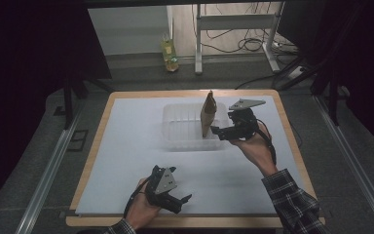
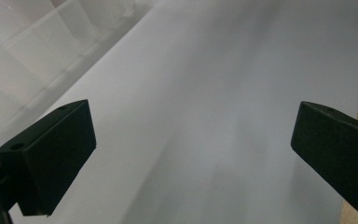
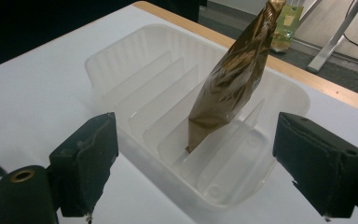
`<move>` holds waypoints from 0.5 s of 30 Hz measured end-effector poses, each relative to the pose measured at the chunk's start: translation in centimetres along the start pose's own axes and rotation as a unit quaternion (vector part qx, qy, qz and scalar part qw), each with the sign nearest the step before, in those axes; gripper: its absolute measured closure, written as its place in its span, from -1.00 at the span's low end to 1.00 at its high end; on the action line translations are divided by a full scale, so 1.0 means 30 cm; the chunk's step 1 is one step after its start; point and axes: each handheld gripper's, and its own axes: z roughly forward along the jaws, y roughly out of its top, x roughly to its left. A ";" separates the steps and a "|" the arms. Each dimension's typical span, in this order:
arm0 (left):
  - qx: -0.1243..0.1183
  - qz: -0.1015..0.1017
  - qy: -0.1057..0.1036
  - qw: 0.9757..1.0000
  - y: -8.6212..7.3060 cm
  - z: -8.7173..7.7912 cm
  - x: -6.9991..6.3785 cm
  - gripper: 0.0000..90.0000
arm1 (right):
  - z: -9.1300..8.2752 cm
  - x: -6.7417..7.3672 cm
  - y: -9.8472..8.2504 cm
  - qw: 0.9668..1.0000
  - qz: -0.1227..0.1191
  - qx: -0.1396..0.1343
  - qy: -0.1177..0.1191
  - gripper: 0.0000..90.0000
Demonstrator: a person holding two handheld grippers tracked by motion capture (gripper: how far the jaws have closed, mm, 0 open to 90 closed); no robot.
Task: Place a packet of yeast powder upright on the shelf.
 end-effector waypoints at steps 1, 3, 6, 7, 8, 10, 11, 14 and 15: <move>-0.001 -0.001 0.000 1.000 0.000 -0.001 0.001 -1.00 | -0.002 0.002 -0.006 1.000 -0.001 0.000 0.001 -0.69; -0.002 -0.002 0.000 1.000 0.000 -0.002 0.002 -1.00 | -0.004 0.005 -0.017 1.000 -0.002 0.000 0.003 -0.69; -0.003 -0.002 0.000 1.000 0.000 -0.003 0.003 -1.00 | -0.007 0.009 -0.034 1.000 -0.005 0.002 0.006 -0.71; -0.006 -0.006 0.000 1.000 0.000 -0.002 0.001 -1.00 | -0.008 0.010 -0.040 1.000 -0.006 0.002 0.008 -0.72; -0.006 -0.006 0.000 1.000 0.000 -0.002 0.002 -1.00 | -0.009 0.012 -0.046 1.000 -0.006 0.003 0.009 -0.72; -0.004 -0.006 0.000 1.000 0.000 -0.001 0.002 -1.00 | -0.011 0.016 -0.059 1.000 -0.009 0.006 0.008 -0.73; -0.003 -0.006 -0.001 1.000 0.000 -0.001 0.002 -1.00 | -0.012 0.019 -0.065 1.000 -0.012 0.008 0.007 -0.74; -0.002 -0.008 -0.003 1.000 0.000 -0.002 0.003 -1.00 | -0.018 0.027 -0.083 1.000 -0.017 0.010 0.010 -0.75; -0.002 -0.008 -0.003 1.000 0.001 -0.003 0.003 -1.00 | -0.021 0.030 -0.089 1.000 -0.016 0.009 0.013 -0.76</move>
